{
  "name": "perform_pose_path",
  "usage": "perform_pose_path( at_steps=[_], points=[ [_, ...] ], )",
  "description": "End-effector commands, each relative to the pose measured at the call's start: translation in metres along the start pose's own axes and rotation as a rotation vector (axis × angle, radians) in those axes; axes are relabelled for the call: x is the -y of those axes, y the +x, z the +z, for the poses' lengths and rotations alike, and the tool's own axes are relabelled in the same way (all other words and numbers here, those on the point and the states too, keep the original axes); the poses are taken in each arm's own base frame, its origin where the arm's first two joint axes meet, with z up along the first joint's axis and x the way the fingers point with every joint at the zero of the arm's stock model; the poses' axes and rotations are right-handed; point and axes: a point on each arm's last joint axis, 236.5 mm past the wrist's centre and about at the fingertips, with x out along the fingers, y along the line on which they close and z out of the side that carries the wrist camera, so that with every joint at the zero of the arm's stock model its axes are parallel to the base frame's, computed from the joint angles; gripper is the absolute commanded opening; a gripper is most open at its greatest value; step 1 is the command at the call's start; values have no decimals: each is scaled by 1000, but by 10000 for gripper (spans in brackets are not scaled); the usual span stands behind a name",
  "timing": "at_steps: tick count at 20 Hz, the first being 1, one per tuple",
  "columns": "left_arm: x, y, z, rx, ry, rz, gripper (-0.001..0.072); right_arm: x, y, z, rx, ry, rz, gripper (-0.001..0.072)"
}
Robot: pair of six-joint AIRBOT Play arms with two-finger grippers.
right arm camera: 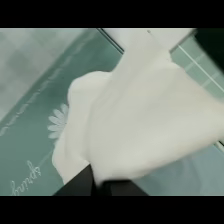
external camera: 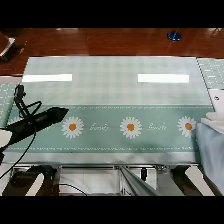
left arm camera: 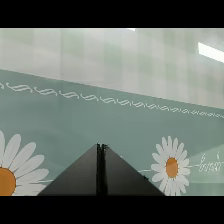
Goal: Fold the shirts.
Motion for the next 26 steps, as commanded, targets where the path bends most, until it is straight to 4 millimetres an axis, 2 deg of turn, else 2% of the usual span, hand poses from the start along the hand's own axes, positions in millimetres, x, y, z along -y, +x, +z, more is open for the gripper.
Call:
perform_pose_path(
  at_steps=[1,3,4,5,6,7,9,10,11,12,13,14,16,17,18,19,20,21,22,23,25,26],
  points=[
    [0,0,2,8,1,1,26,57,25,-52,-114,142,-165,20],
    [0,0,1,7,1,1,25,83,35,-85,-169,213,-274,24],
    [0,0,1,7,1,1,25,92,41,-99,-186,232,-313,120],
    [0,0,2,7,1,1,26,95,50,-108,-206,232,-326,345],
    [0,0,2,8,1,1,26,94,60,-114,-236,216,-320,410],
    [0,0,2,9,1,1,25,93,66,-115,-250,211,-310,409],
    [-1,0,6,26,1,4,26,89,71,-95,-180,198,-283,408],
    [-1,-1,13,52,1,7,26,86,71,-76,-111,189,-259,403],
    [1,-3,25,95,7,8,26,71,69,-57,-53,181,-193,371],
    [8,-10,46,154,29,4,25,47,64,-34,6,172,-86,305],
    [18,-20,70,213,44,-5,25,19,56,-8,65,161,39,200],
    [32,-33,101,279,65,-15,25,-23,41,21,129,126,220,19],
    [67,-53,152,358,155,-43,25,-111,-6,72,247,53,608,19],
    [88,-58,174,364,181,-70,25,-145,-26,83,282,-4,724,19],
    [111,-57,188,343,212,-104,25,-181,-37,83,307,-109,785,19],
    [132,-50,196,306,240,-139,25,-209,-36,74,307,-220,796,19],
    [152,-36,195,248,273,-177,25,-236,-25,55,277,-333,775,19],
    [163,-17,190,196,338,-181,24,-261,-5,30,229,-470,716,19],
    [161,11,177,131,409,-141,24,-283,17,2,187,-619,640,19],
    [148,39,160,56,422,-84,24,-301,39,-21,160,-735,568,19],
    [109,89,108,-151,394,48,24,-337,88,-75,97,-951,449,19],
    [92,104,87,-226,395,99,24,-340,116,-92,59,-1003,373,19]
  ],
)
